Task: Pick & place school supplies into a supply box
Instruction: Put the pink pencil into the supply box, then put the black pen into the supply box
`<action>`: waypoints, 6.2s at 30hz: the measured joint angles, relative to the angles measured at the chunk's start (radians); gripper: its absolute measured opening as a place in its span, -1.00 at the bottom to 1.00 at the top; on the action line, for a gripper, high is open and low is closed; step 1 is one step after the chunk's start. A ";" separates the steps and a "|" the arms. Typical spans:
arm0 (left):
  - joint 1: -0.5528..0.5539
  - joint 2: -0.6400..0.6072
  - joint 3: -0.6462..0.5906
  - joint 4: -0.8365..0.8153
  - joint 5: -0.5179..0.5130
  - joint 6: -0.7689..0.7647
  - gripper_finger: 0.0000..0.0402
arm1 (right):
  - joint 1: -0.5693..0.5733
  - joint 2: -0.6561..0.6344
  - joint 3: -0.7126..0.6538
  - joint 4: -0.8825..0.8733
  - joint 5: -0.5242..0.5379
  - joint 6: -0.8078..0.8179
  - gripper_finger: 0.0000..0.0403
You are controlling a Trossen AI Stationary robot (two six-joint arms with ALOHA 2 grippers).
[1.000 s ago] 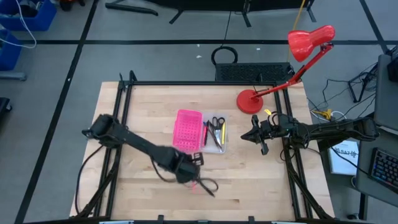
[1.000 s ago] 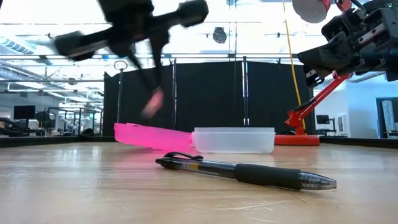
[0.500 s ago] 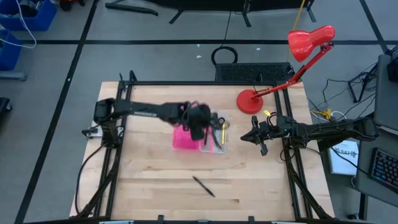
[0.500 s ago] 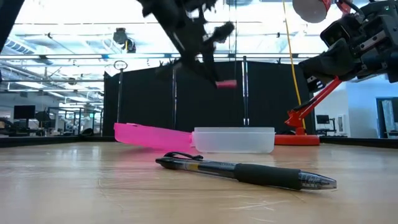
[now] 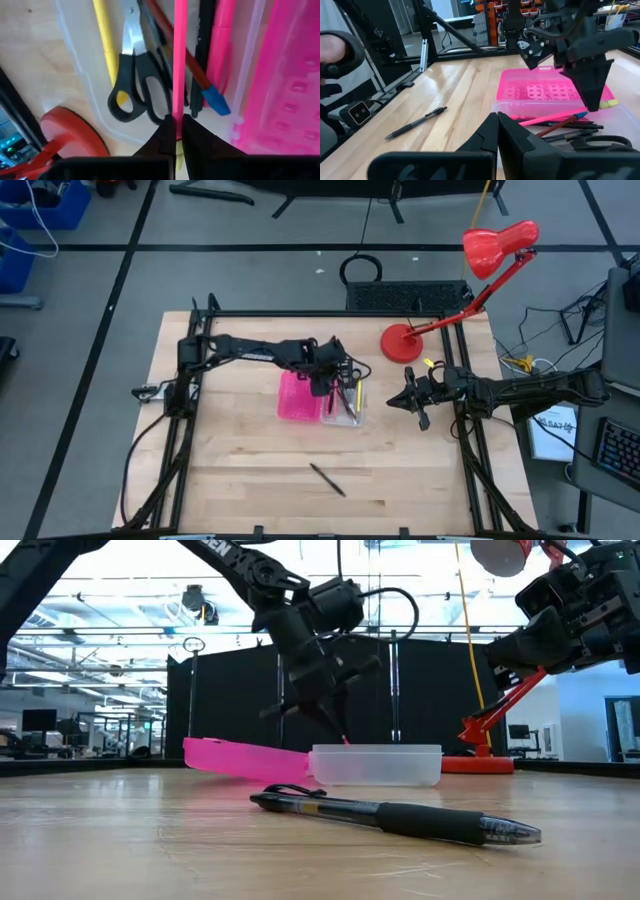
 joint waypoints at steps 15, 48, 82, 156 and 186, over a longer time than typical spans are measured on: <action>-0.010 -0.012 0.001 0.017 0.007 -0.169 -0.41 | 0.000 0.000 0.000 0.001 0.000 0.000 -1.00; 0.053 -1.234 -1.002 0.529 0.530 -1.297 -0.98 | 0.000 0.000 0.000 0.000 0.138 -0.015 -1.00; -0.051 -1.717 -1.434 1.099 0.471 -1.761 -1.00 | 0.000 0.000 0.000 -0.067 0.212 0.056 -1.00; -0.050 -1.759 -1.432 0.512 0.131 -1.873 -0.76 | 0.620 1.397 1.509 -0.901 0.518 0.802 -0.71; -0.051 -1.759 -1.433 0.452 0.131 -1.871 -0.76 | 0.698 1.538 1.514 -1.070 0.565 0.650 -0.14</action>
